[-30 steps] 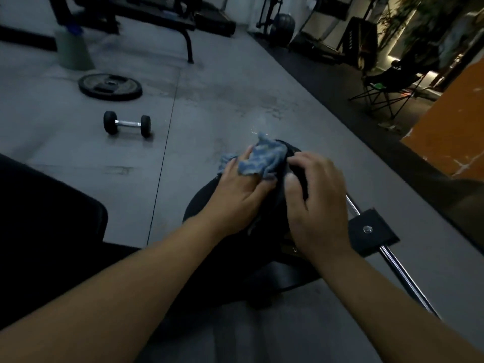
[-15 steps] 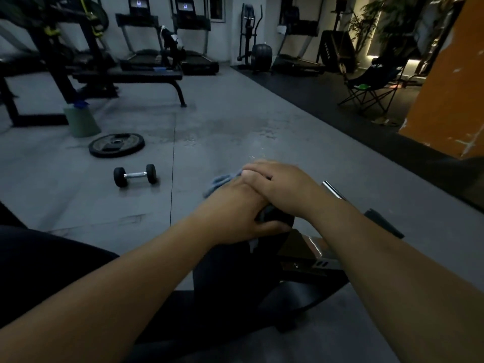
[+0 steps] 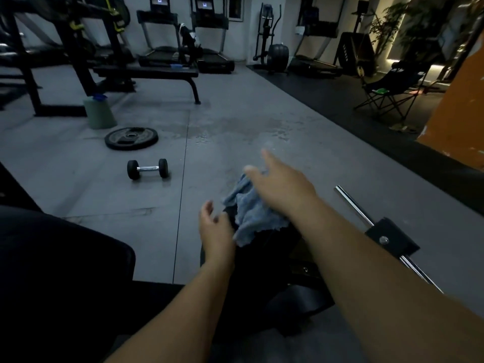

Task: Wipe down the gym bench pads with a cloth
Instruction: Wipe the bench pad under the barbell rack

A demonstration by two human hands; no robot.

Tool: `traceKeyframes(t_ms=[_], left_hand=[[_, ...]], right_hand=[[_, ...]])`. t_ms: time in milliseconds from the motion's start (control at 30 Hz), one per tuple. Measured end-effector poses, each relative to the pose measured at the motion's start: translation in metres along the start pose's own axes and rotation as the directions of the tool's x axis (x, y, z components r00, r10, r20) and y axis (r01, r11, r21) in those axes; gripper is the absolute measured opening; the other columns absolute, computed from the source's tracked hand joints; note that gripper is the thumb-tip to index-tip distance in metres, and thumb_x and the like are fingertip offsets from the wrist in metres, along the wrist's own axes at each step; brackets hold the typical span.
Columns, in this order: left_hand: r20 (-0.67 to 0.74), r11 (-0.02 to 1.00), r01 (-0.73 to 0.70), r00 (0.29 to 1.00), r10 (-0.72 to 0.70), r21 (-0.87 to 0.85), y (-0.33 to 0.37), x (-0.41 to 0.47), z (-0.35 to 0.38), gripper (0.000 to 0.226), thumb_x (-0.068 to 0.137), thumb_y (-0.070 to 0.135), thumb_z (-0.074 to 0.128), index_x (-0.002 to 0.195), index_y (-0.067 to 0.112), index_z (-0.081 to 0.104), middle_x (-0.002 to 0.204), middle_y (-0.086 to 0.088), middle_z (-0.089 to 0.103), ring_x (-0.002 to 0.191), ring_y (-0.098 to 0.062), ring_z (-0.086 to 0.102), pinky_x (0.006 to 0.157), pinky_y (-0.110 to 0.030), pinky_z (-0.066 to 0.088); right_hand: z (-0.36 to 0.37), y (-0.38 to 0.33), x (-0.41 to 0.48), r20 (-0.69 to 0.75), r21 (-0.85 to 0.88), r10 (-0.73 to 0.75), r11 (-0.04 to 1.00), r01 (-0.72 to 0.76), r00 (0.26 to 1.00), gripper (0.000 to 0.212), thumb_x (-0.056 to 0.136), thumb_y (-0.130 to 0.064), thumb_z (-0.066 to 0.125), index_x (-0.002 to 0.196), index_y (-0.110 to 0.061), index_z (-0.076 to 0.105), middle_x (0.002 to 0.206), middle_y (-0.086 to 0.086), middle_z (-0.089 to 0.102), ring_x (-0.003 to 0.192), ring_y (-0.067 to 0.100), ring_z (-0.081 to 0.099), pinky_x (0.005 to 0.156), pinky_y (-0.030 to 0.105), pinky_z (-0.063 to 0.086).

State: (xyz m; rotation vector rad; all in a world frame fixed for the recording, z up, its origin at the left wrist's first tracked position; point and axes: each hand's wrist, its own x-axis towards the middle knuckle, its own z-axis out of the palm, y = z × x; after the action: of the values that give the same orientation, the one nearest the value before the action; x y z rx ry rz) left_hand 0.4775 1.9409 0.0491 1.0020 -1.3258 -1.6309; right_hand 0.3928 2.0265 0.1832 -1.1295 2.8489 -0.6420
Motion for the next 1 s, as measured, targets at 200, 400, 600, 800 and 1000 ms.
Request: traceKeyframes(t_ms=[200, 400, 600, 800, 1000], left_hand=[[0.251, 0.940, -0.187, 0.961, 0.115, 0.285, -0.002, -0.003, -0.008, 0.031, 0.101, 0.036, 0.046, 0.131, 0.033, 0.050, 0.135, -0.001, 0.058, 0.123, -0.021, 0.056, 0.103, -0.042, 0.046], [0.275, 0.931, -0.132, 0.961, 0.036, 0.340, -0.011, -0.007, -0.012, 0.031, 0.106, 0.034, 0.038, 0.132, 0.023, 0.051, 0.137, -0.003, 0.054, 0.123, -0.021, 0.050, 0.093, -0.025, 0.035], [0.390, 0.938, -0.224, 0.915, 0.108, 0.266, -0.029, 0.002, -0.022, 0.056, 0.103, 0.045, 0.040, 0.155, 0.027, 0.030, 0.161, 0.000, 0.031, 0.149, -0.018, 0.026, 0.122, -0.046, 0.023], [0.388, 0.886, -0.353, 0.894, 0.224, 0.301, -0.023, -0.007, -0.022, 0.049, 0.108, 0.035, 0.032, 0.155, 0.040, 0.024, 0.165, 0.007, 0.020, 0.153, -0.015, 0.010, 0.124, -0.046, 0.013], [0.465, 0.846, -0.390, 0.863, 0.198, 0.364, -0.020, -0.002, -0.020, 0.062, 0.096, 0.063, 0.014, 0.155, 0.047, 0.011, 0.166, 0.015, 0.002, 0.153, -0.012, -0.006, 0.124, -0.042, -0.002]], right_hand=[[0.012, 0.036, -0.054, -0.191, -0.088, -0.379, 0.925, 0.369, 0.905, 0.042, 0.096, -0.037, 0.040, 0.126, -0.024, 0.066, 0.150, -0.003, 0.047, 0.138, 0.020, 0.041, 0.112, 0.037, 0.037], [-0.001, 0.006, 0.006, -0.128, 0.175, 0.116, 0.980, -0.093, 0.985, 0.039, 0.096, -0.013, 0.038, 0.125, -0.021, 0.063, 0.133, 0.007, 0.061, 0.122, 0.029, 0.054, 0.103, 0.035, 0.040], [0.003, 0.038, -0.078, -0.223, -0.024, -0.371, 0.926, 0.376, 0.901, 0.033, 0.096, -0.034, 0.050, 0.119, -0.018, 0.068, 0.133, -0.004, 0.060, 0.120, 0.001, 0.053, 0.102, 0.016, 0.038], [-0.042, 0.023, -0.015, 0.205, 0.534, 0.460, 0.687, -0.493, 0.864, 0.030, 0.100, -0.027, 0.052, 0.076, -0.015, 0.067, 0.079, 0.010, 0.066, 0.067, 0.019, 0.064, 0.072, 0.036, 0.054], [-0.001, -0.015, -0.021, -0.061, -0.278, -0.062, 0.960, 0.043, 0.996, 0.054, 0.097, -0.046, 0.054, 0.147, -0.027, 0.044, 0.147, -0.005, 0.044, 0.129, 0.013, 0.045, 0.092, 0.023, 0.031]])
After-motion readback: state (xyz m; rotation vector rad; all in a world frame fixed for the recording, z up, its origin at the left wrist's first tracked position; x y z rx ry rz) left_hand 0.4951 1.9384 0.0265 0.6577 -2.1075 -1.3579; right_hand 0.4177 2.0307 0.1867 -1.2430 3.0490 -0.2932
